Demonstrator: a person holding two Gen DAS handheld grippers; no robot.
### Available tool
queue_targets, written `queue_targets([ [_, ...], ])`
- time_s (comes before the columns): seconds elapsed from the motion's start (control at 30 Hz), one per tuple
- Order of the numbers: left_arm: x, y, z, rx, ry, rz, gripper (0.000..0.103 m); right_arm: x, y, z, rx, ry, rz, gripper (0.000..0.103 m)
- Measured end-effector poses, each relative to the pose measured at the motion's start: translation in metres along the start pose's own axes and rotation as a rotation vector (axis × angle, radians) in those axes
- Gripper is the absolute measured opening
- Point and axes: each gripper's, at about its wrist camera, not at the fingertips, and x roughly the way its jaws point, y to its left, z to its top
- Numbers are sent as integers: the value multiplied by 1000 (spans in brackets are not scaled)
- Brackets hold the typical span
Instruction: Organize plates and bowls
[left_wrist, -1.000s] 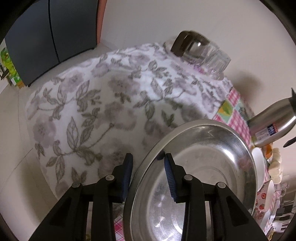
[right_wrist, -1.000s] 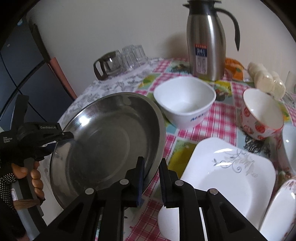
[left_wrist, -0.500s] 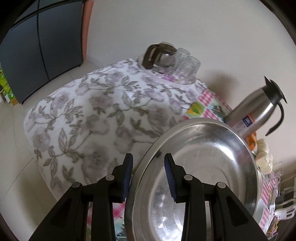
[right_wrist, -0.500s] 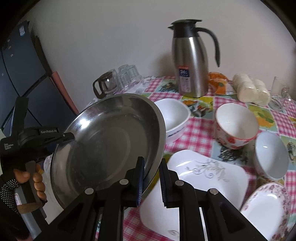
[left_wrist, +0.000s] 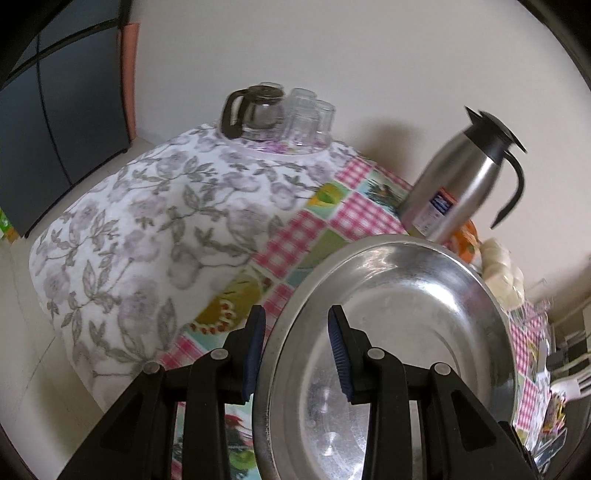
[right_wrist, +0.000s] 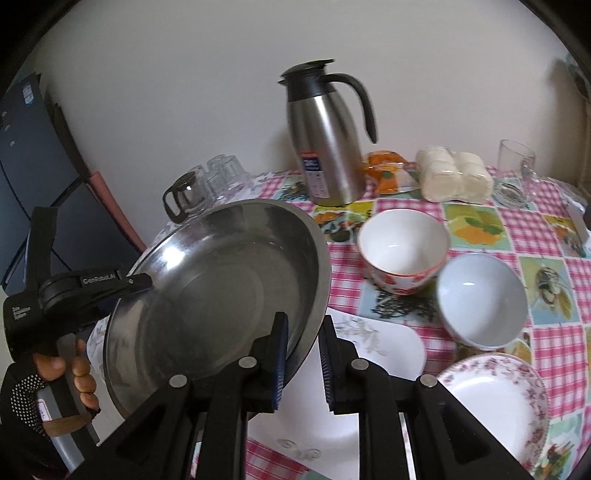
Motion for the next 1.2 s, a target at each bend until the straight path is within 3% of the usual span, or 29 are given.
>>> queue_targets([
  [0.73,5,-91,-49,168,61,-60,36,-46,-92,-16,129,-31,-73,20],
  [1.2,13,-93,-64,193,105,-36,36,-44,-97,-35,133,30,-119,20],
])
